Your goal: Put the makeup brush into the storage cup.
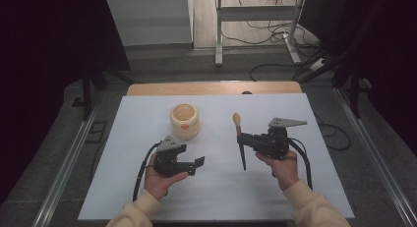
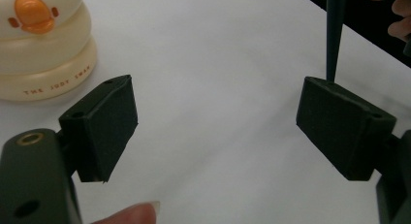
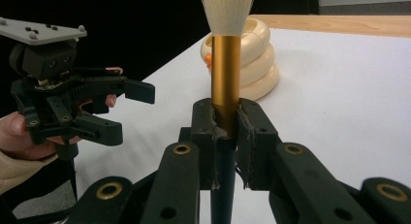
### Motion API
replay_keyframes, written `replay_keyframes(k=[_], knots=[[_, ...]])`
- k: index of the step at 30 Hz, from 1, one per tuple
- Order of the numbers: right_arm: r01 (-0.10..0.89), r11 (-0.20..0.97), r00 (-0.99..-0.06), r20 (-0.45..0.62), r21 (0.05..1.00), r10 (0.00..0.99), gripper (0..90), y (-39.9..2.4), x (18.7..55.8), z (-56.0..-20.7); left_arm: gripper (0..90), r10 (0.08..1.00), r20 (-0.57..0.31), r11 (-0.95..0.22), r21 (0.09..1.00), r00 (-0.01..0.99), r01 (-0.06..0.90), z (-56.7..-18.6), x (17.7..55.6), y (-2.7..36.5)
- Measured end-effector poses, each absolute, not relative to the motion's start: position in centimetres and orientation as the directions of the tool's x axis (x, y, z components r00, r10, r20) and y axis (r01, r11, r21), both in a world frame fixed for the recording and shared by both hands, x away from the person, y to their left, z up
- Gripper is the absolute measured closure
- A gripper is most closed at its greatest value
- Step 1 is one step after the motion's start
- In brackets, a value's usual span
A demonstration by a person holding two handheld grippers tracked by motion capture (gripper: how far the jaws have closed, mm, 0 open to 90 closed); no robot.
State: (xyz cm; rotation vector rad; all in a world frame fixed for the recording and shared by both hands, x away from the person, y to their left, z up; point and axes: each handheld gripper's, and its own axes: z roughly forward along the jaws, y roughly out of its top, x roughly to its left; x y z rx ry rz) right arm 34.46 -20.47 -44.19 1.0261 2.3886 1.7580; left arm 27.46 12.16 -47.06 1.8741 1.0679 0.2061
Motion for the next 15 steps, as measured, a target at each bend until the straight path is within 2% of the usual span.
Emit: replay_keyframes(k=[15], knots=[[0.497, 0.154, -0.785, 0.366, 0.854, 0.5, 78.8, -20.4, 34.5, -44.3, 16.3, 0.716, -0.301, -0.19, 0.784, 0.63, 0.591, -46.6, 28.2, 10.3]])
